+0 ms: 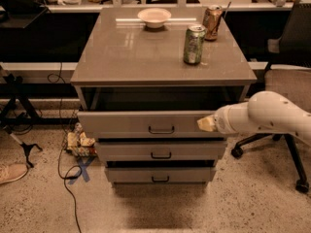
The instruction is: Close top drawer
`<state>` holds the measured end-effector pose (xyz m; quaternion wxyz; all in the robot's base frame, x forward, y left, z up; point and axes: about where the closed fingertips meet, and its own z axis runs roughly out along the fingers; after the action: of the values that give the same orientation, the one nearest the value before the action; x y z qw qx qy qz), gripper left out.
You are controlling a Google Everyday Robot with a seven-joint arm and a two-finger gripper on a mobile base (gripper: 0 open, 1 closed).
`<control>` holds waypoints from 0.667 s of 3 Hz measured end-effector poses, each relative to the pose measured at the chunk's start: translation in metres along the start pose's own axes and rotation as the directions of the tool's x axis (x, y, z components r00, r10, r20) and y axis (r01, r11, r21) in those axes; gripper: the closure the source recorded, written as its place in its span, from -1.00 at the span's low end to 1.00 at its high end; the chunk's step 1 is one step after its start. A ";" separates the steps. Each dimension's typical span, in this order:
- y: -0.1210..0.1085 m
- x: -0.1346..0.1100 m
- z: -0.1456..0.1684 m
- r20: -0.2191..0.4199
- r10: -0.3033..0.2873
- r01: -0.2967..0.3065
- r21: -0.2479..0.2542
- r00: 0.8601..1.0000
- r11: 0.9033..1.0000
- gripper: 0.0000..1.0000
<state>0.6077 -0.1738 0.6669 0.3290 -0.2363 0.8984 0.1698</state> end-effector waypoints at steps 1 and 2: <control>-0.001 -0.022 0.012 0.035 -0.015 0.016 -0.015 0.999 1.000 1.00; 0.000 -0.032 0.018 0.057 -0.023 0.024 -0.024 0.998 0.999 1.00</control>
Offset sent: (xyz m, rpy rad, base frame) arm 0.0434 0.0224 0.0143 0.0516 -0.0781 0.0319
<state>0.6384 -0.1556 0.6752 0.3533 -0.2461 0.8837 0.1837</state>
